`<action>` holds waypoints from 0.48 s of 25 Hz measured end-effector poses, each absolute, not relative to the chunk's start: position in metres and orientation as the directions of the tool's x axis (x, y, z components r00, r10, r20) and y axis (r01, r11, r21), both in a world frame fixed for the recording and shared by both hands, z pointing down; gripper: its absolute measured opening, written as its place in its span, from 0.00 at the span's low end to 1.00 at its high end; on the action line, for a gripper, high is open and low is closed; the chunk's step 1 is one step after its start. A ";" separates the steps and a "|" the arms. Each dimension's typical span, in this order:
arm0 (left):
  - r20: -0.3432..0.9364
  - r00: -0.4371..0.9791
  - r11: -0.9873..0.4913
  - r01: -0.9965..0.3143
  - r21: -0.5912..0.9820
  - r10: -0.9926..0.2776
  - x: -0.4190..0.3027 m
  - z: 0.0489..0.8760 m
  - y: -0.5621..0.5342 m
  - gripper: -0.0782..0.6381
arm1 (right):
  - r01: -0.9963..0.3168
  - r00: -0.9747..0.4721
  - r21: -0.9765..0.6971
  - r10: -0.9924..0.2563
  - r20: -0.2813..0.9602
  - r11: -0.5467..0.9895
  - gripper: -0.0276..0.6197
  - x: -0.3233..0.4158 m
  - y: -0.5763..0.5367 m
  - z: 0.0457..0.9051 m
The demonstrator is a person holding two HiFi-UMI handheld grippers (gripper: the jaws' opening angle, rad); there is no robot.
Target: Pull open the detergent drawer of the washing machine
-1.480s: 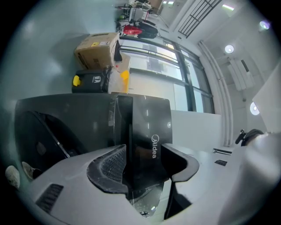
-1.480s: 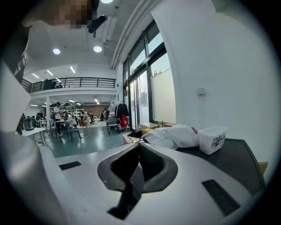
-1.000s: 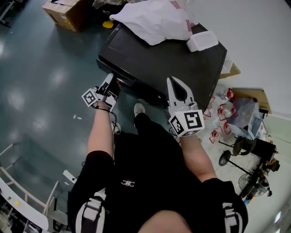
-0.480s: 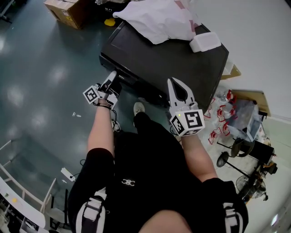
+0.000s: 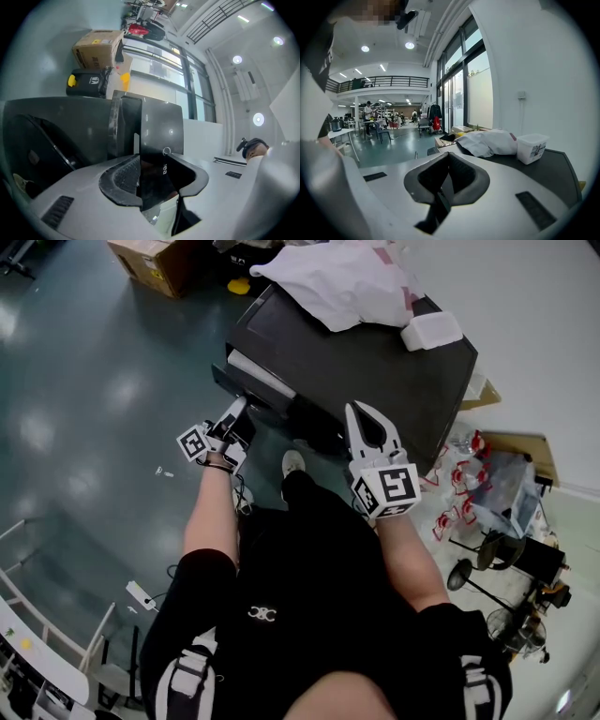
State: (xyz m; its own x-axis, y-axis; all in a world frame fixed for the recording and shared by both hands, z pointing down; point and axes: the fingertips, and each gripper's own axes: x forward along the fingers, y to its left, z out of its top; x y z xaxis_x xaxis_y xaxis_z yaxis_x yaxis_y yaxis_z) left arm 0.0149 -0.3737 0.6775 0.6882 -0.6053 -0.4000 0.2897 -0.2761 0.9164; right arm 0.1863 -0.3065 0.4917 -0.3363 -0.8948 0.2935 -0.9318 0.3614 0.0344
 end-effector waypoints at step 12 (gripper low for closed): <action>-0.361 0.713 -0.263 0.250 0.932 -0.601 -0.029 0.676 -0.315 0.34 | -0.927 -0.365 -0.016 -0.891 0.269 0.374 0.05 0.147 -0.282 0.486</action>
